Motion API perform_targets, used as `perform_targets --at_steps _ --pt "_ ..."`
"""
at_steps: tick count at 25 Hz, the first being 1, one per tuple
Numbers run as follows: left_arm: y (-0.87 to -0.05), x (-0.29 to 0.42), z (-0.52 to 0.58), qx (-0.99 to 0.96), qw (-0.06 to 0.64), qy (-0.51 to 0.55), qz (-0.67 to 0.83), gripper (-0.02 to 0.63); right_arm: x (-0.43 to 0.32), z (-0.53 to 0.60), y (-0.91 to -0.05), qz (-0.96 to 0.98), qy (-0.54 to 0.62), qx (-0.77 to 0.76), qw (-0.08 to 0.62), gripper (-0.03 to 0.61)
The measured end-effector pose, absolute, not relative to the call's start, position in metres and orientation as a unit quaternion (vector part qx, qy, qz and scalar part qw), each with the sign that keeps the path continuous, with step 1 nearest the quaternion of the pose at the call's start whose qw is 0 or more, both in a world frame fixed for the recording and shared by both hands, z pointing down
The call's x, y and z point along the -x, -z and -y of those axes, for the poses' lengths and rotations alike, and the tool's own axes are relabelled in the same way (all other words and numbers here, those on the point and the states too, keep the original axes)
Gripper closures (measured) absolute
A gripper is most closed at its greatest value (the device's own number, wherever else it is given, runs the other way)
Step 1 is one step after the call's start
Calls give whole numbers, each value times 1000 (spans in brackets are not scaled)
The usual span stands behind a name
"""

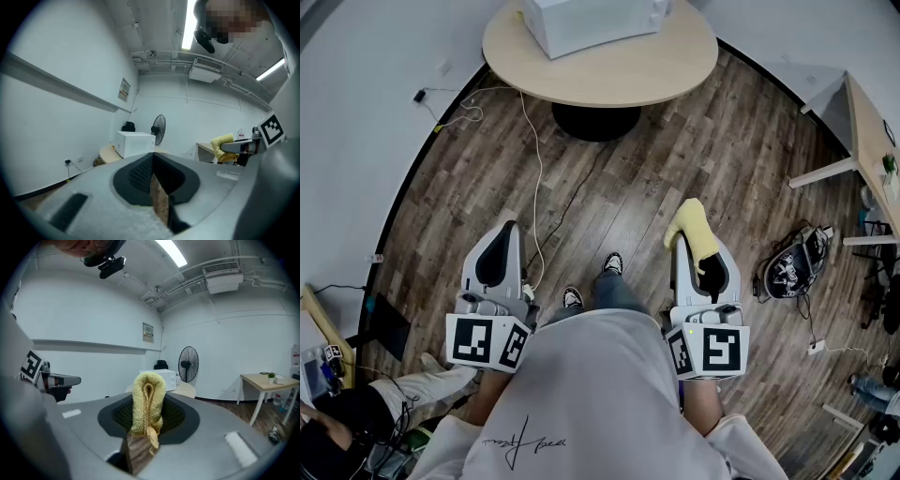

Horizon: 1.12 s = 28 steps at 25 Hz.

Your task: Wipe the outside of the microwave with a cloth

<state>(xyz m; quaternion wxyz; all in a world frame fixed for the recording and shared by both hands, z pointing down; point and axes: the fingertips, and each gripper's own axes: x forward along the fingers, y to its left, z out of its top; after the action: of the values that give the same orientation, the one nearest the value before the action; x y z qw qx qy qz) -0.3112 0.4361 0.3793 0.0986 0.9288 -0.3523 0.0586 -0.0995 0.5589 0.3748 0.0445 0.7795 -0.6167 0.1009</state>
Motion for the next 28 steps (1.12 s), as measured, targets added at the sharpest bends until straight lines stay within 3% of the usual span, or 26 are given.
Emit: perform_targets --at_steps 13,28 --pt "-382 229 -395 -926 90 -71 361 623 11 -520 -382 637 -112 -762 3 449" --pt "-382 153 -357 -917 82 -65 385 623 -52 -470 -386 700 -134 -702 5 451"
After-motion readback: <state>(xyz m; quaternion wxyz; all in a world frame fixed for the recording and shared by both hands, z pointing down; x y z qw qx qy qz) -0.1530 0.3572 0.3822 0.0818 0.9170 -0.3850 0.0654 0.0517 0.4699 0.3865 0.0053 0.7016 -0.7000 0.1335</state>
